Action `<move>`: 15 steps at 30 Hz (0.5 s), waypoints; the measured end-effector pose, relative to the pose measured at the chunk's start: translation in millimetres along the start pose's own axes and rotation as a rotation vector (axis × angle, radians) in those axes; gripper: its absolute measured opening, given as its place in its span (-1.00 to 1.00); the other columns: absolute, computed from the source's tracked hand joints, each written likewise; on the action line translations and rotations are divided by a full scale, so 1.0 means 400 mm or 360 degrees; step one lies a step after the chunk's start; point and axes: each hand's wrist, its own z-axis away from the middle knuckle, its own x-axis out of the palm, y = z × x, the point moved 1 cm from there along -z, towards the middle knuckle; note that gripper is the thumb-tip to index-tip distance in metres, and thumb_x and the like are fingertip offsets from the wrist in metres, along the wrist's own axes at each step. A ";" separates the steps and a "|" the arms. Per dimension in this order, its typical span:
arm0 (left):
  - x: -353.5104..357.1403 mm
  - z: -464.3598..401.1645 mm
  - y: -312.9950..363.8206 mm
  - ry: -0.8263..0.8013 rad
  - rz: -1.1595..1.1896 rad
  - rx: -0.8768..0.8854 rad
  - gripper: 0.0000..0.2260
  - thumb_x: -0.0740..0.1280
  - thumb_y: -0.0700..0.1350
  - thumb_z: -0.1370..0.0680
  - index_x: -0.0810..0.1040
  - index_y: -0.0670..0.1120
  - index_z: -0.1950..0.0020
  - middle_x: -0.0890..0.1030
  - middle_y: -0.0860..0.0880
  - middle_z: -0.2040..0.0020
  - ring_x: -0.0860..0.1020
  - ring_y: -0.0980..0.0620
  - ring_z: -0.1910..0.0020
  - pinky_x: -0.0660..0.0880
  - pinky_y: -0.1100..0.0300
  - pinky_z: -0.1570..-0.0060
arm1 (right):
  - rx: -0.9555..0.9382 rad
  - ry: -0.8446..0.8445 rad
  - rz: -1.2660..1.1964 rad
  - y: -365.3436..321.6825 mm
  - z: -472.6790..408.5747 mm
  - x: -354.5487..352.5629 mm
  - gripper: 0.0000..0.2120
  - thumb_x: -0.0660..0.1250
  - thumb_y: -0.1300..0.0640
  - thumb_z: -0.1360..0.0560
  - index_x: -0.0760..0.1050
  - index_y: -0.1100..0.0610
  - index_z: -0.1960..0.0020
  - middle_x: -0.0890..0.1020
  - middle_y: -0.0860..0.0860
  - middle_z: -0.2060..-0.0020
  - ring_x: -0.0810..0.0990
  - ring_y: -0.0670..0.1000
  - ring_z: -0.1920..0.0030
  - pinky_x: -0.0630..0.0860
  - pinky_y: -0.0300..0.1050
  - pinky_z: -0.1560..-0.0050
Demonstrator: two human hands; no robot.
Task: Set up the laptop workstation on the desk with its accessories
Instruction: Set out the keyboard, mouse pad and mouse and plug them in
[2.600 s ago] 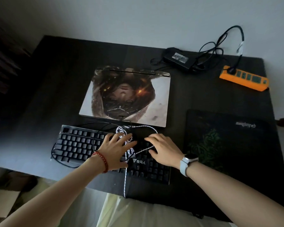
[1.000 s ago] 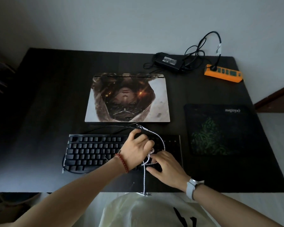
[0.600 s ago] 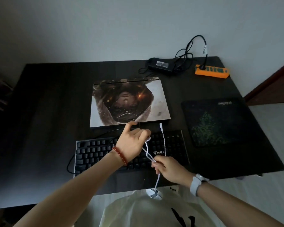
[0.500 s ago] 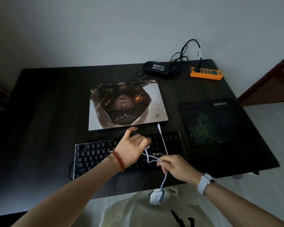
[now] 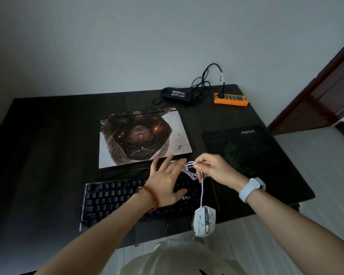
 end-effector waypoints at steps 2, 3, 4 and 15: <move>-0.009 -0.039 0.006 -0.0027 -0.0048 -0.0028 -0.31 0.20 0.15 -0.51 -0.09 0.01 -0.51 0.27 0.04 -0.46 -0.08 -0.01 -0.51 -0.27 -0.21 -0.39 | 0.0024 -0.0018 -0.0008 -0.019 -0.012 -0.007 -0.90 0.24 0.26 -0.54 0.36 0.20 0.14 0.57 0.12 0.42 0.51 0.05 0.37 0.44 -0.13 0.27; -0.015 -0.057 0.005 -0.0043 -0.0031 -0.0049 -0.37 0.17 0.13 -0.54 -0.05 0.02 -0.51 0.35 0.05 -0.42 -0.02 0.01 -0.51 -0.27 -0.22 -0.38 | 0.0023 -0.0015 -0.0010 -0.027 -0.018 -0.013 -0.88 0.24 0.24 -0.54 0.33 0.19 0.14 0.57 0.11 0.43 0.50 0.05 0.39 0.44 -0.12 0.27; -0.022 -0.073 0.002 -0.0051 0.0025 -0.0074 -0.47 0.14 0.12 -0.56 0.07 0.05 -0.49 0.44 0.06 -0.35 0.11 0.03 -0.48 -0.25 -0.21 -0.37 | 0.0012 -0.0002 -0.0016 -0.035 -0.023 -0.019 -0.87 0.23 0.23 -0.55 0.30 0.18 0.14 0.56 0.10 0.46 0.50 0.04 0.40 0.45 -0.11 0.27; -0.066 -0.180 0.055 0.0299 0.0673 0.0023 -0.62 0.33 -0.09 -0.50 0.41 -0.03 -0.31 0.40 -0.04 -0.30 0.44 0.00 -0.23 0.34 0.09 -0.28 | -0.0035 0.0012 -0.0213 -0.051 -0.036 -0.133 -0.95 0.13 0.23 -0.59 0.28 0.15 0.05 0.27 -0.03 0.50 0.25 -0.09 0.50 0.39 -0.19 0.46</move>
